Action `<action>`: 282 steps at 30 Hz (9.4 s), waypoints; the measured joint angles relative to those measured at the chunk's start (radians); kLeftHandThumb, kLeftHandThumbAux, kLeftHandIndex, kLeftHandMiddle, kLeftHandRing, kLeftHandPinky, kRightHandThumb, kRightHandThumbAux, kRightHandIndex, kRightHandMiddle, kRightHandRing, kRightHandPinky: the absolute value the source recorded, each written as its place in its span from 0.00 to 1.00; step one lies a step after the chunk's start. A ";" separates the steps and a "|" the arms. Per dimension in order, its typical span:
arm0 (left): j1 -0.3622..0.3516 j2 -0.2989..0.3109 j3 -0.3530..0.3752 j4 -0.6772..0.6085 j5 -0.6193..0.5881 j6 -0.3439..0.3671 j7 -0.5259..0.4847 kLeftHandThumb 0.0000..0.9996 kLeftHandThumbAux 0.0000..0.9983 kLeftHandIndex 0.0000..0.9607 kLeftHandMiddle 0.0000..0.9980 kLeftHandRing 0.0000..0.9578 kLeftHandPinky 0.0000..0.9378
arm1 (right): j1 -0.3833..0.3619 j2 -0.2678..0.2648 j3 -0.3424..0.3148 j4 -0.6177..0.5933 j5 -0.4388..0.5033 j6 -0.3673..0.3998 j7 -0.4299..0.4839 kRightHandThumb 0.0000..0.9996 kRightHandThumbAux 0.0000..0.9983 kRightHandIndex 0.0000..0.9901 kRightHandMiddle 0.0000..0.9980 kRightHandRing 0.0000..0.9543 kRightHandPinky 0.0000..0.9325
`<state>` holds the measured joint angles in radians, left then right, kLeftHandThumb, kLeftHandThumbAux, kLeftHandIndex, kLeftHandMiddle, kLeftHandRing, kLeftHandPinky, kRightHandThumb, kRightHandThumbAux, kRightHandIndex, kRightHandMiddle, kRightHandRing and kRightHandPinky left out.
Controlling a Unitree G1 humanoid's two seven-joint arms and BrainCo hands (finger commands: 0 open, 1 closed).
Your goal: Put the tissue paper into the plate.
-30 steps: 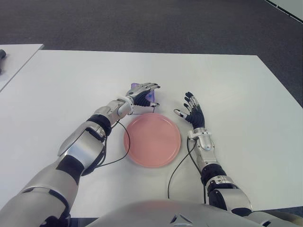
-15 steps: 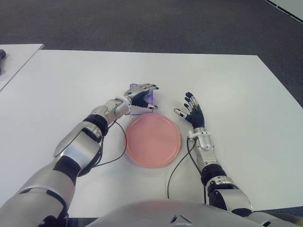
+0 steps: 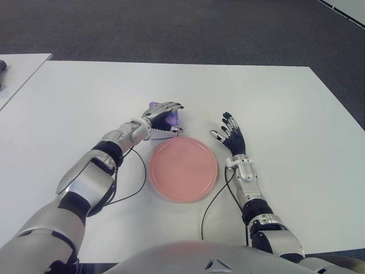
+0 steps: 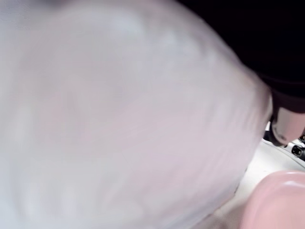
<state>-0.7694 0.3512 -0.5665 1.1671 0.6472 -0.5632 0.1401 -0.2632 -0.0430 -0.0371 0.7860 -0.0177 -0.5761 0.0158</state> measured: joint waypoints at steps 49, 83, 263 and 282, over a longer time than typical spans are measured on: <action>0.260 0.196 0.159 -0.174 -0.127 -0.130 0.000 0.00 0.45 0.00 0.00 0.00 0.00 | -0.059 -0.015 -0.005 0.135 0.011 -0.113 0.073 0.05 0.75 0.00 0.00 0.00 0.00; 0.378 0.361 0.532 -0.830 -0.408 0.045 -0.298 0.05 0.44 0.00 0.00 0.00 0.00 | -0.074 -0.019 -0.019 0.155 0.014 -0.118 0.091 0.05 0.79 0.00 0.00 0.00 0.00; 0.190 0.355 -0.209 -0.236 0.445 0.227 0.501 0.12 0.19 0.00 0.00 0.00 0.00 | -0.065 -0.028 -0.024 0.166 0.040 -0.160 0.178 0.00 0.88 0.02 0.00 0.00 0.04; 0.174 0.327 -0.285 -0.267 0.522 0.414 0.506 0.17 0.24 0.00 0.00 0.00 0.00 | -0.061 -0.028 -0.024 0.162 0.042 -0.157 0.186 0.00 0.88 0.02 0.00 0.00 0.04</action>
<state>-0.5950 0.6780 -0.8519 0.9004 1.1694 -0.1492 0.6457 -0.3238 -0.0709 -0.0615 0.9484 0.0241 -0.7326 0.2018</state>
